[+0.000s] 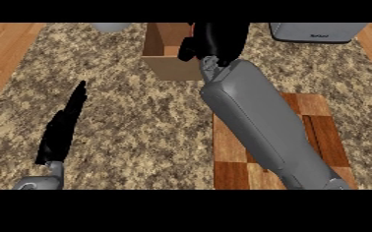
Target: Pick the sweet potato from the cutting board and place it in the cardboard box
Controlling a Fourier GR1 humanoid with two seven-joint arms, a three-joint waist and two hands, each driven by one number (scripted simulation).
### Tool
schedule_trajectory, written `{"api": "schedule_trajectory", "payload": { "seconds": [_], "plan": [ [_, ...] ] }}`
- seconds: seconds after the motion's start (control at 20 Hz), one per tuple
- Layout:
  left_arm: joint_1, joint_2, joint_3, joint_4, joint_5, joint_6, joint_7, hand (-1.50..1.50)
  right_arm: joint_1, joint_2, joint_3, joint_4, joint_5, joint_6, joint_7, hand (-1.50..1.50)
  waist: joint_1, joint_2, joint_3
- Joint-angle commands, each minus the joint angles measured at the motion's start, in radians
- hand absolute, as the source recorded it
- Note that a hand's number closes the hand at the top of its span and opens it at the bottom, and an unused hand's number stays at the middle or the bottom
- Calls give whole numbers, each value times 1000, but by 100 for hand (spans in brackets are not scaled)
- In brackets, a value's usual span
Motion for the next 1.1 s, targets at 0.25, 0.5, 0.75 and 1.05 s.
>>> {"api": "schedule_trajectory", "payload": {
  "seconds": [0.25,0.5,0.75,1.05],
  "plan": [
    [-4,-17,-7,36,-9,-11,-40,0,-187,5,-85,477,-160,-238,-70,150,23,8,0],
    [-69,-25,-13,-14,-19,1,46,0,-212,5,-136,683,-218,-291,-162,150,33,15,1],
    [-45,-16,-27,-36,-21,-23,28,0,-284,5,-198,813,-263,-370,-141,-150,64,22,1],
    [-43,-18,-24,-22,-27,-22,21,0,-223,5,-221,855,-323,-562,-318,-150,58,25,1]
  ]
}}
